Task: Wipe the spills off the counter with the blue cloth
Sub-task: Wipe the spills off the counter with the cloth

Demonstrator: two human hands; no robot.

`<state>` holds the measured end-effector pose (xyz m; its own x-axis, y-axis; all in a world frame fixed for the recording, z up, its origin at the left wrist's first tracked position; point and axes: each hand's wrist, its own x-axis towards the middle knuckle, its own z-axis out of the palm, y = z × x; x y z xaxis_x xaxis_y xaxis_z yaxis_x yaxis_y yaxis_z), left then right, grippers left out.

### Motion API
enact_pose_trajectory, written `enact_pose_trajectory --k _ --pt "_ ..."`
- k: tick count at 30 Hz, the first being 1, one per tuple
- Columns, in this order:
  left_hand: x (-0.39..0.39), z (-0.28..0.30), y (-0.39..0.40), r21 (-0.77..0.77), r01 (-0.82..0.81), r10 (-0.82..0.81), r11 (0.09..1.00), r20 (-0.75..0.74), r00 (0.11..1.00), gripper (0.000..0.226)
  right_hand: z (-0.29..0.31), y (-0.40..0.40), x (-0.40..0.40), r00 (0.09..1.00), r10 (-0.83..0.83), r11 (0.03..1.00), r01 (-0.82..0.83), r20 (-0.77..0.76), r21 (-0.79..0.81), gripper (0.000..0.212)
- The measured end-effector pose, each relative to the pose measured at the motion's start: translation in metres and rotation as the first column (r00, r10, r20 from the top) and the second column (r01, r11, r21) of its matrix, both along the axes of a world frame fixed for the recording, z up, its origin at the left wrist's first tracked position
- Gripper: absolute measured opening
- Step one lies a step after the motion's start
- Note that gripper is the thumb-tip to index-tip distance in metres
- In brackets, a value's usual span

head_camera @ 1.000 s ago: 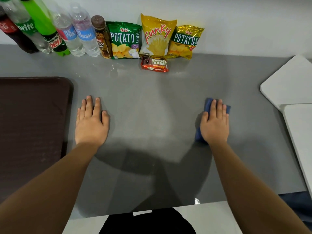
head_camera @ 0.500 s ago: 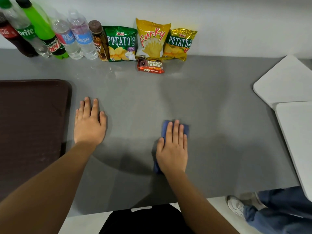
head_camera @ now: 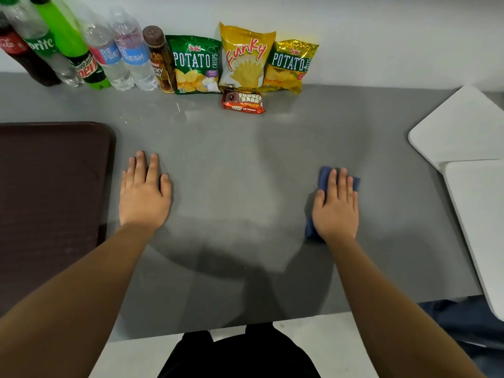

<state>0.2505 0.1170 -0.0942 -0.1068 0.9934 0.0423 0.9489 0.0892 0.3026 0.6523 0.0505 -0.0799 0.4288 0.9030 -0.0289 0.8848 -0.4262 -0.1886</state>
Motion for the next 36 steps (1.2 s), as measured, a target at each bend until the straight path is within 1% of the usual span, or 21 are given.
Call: enact_pose_trajectory --k 3,7,11,15,19,23,26,29,32,34,36 --pt "-0.001 -0.004 0.000 0.017 0.000 0.000 1.000 -0.006 1.000 0.063 -0.001 -0.031 0.001 0.998 -0.061 0.997 0.060 -0.011 -0.042 0.064" --pt "0.000 -0.007 0.002 0.017 -0.002 0.002 1.000 -0.013 1.000 0.064 0.002 -0.069 -0.029 0.997 -0.082 0.991 0.082 0.003 -0.102 0.065" --pt "-0.001 -0.007 0.002 0.006 -0.004 0.004 1.000 -0.005 1.000 0.064 0.001 -0.090 -0.078 1.000 -0.002 0.995 0.001 -0.004 -0.098 0.066" --pt "-0.001 -0.005 0.001 0.003 -0.001 0.001 1.000 0.006 1.000 0.064 -0.001 -0.073 -0.099 0.994 0.111 0.992 -0.111 -0.004 -0.065 0.066" --pt "0.000 -0.003 0.001 -0.004 0.005 -0.004 1.000 0.013 1.000 0.063 0.002 -0.031 -0.089 0.989 0.146 0.989 -0.147 -0.022 -0.020 0.065" --pt "0.001 0.000 0.001 -0.011 0.004 -0.004 1.000 0.008 1.000 0.062 0.002 0.004 -0.059 0.984 0.170 0.984 -0.172 -0.057 -0.048 0.064" --pt "0.002 0.003 0.001 -0.020 0.010 -0.010 1.000 0.000 1.000 0.060 0.003 0.007 -0.029 0.989 0.142 0.988 -0.145 -0.049 -0.049 0.064" --pt "0.003 0.010 0.002 -0.029 0.009 -0.009 1.000 0.002 1.000 0.058 0.006 -0.010 -0.009 0.996 0.084 0.995 -0.086 -0.036 -0.052 0.063" --pt "0.005 0.020 -0.002 0.045 0.016 -0.017 0.999 0.032 0.999 0.048 0.007 -0.041 -0.009 0.995 0.090 0.992 -0.094 -0.049 -0.082 0.064" --pt "0.006 0.028 -0.010 0.116 0.031 -0.036 0.993 0.040 0.999 0.040 0.007 -0.067 -0.024 0.992 0.118 0.989 -0.120 -0.034 -0.091 0.064" --pt "0.008 0.035 -0.020 0.171 0.037 -0.046 0.984 0.048 0.998 0.037 0.004 -0.091 -0.047 0.986 0.166 0.982 -0.167 -0.019 -0.088 0.065"
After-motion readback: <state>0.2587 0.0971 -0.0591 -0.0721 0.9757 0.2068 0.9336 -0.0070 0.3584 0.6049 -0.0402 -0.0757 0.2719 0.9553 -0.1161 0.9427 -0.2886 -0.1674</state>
